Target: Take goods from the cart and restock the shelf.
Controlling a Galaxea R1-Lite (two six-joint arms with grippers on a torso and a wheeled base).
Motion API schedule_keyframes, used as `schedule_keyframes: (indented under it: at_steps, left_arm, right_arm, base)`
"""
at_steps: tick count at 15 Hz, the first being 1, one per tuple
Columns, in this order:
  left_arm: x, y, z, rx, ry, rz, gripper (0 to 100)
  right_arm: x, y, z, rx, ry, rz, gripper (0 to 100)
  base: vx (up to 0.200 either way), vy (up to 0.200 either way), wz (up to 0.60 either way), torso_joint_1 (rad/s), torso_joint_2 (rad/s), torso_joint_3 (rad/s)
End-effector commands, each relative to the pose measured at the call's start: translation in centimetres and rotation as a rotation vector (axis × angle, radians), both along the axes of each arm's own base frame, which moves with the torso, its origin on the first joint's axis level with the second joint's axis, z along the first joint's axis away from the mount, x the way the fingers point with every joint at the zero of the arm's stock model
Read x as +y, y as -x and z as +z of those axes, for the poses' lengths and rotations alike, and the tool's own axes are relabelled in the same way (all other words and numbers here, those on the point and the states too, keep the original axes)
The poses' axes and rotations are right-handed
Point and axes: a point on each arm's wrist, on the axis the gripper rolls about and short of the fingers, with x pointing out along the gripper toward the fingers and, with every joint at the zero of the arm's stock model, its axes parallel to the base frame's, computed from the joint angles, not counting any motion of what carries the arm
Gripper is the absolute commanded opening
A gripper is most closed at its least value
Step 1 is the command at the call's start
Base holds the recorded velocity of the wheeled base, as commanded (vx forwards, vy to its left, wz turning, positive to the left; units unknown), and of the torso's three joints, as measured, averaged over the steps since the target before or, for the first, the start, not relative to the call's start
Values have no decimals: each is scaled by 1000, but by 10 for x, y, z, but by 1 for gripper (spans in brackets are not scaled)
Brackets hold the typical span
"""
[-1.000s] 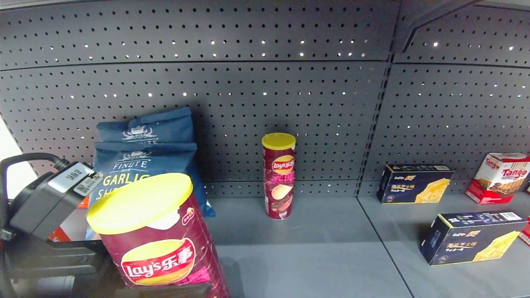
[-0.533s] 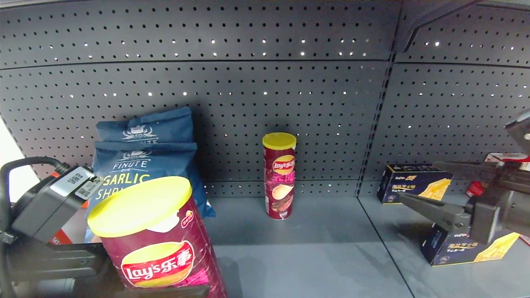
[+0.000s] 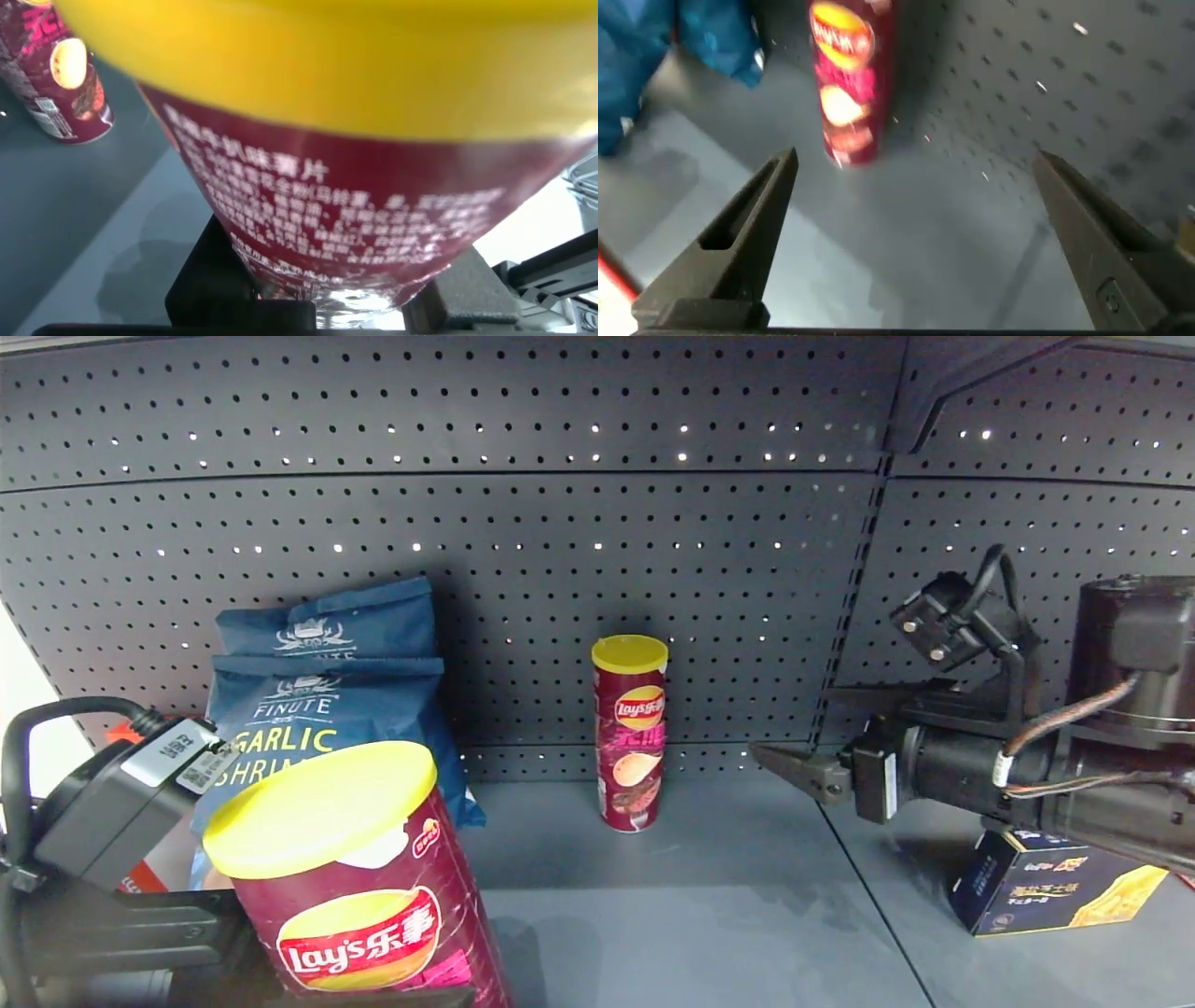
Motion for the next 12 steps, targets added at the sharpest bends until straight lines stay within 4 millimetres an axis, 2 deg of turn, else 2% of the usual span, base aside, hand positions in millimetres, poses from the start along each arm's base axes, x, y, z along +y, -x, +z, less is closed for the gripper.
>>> schedule_keyframes:
  at_steps: [1, 3, 7, 12]
  left_arm:
    - [-1, 0, -2, 7, -3, -5, 0]
    - [-1, 0, -2, 7, -3, -6, 0]
    - [-1, 0, -2, 7, -3, -5, 0]
    - [-1, 0, -2, 7, -3, -5, 0]
  right_arm:
    - [21, -30, -16, 19, -13, 66, 100]
    - [29, -39, -26, 27, -20, 127, 100]
    - [25, -71, -40, -29, -101, 313, 100]
    - [32, -81, -54, -8, -106, 376, 100]
  base:
    - [0, 0, 0, 0, 0, 0]
    - [0, 0, 0, 0, 0, 0]
    - [0, 0, 0, 0, 0, 0]
    - [0, 0, 0, 0, 0, 0]
